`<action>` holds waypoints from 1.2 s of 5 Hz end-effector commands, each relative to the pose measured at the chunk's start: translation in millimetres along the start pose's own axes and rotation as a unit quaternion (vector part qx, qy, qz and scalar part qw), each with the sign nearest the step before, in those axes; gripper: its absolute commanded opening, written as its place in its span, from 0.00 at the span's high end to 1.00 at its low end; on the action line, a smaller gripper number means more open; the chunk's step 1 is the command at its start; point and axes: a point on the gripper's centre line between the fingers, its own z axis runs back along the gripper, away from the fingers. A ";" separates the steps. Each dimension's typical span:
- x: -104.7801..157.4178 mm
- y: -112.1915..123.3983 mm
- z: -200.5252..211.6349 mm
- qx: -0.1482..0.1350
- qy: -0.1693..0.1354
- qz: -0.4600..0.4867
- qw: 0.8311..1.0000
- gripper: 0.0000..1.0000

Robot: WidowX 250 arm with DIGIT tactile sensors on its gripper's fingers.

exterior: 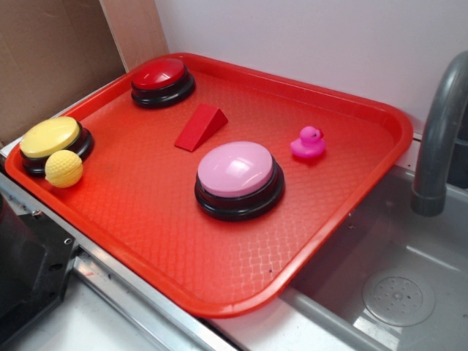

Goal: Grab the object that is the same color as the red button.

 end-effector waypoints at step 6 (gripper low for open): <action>102.8 18.0 -186.1 0.024 0.153 0.055 0.986 0.00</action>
